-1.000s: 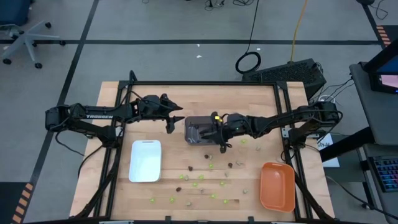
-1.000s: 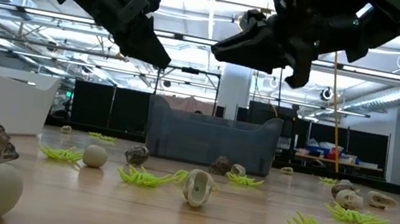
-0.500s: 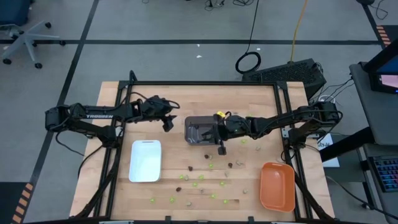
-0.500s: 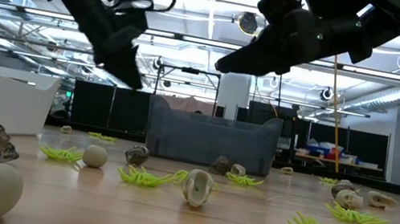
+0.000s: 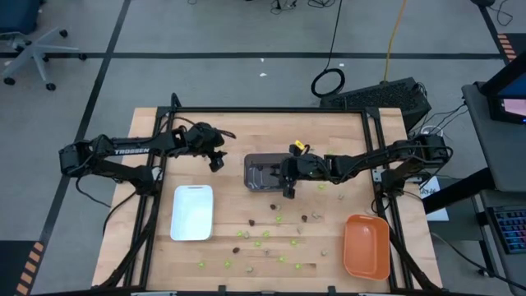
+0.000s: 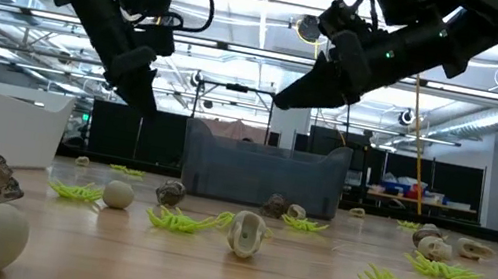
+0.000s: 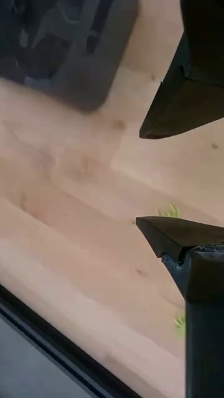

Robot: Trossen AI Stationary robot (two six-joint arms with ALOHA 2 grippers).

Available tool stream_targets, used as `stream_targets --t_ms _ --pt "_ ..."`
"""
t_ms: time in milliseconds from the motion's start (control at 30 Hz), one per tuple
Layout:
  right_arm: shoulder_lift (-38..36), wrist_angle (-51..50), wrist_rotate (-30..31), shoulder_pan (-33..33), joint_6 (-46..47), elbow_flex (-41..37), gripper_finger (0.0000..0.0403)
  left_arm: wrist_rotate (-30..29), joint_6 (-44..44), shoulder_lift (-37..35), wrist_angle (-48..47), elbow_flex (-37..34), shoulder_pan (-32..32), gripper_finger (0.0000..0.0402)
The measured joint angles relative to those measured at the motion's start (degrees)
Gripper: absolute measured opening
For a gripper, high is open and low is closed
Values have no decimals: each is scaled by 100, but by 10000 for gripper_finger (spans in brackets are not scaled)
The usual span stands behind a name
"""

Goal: Sort Halloween decoration
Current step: Put the black skull toy into the black bin, then put the white skull toy into the white bin

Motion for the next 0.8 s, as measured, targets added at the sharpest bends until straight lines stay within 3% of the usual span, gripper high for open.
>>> stream_targets --t_ms 233,367,567,800 --pt "0 32 -4 0 -12 0 167 599 489 0 -103 0 412 215" --pt "0 33 -9 0 -102 0 187 642 516 4 -79 0 459 215" --pt "0 141 -29 142 -154 0 191 631 518 113 -61 4 458 215" --pt "0 395 -33 480 -199 0 183 136 169 563 -153 4 453 215"
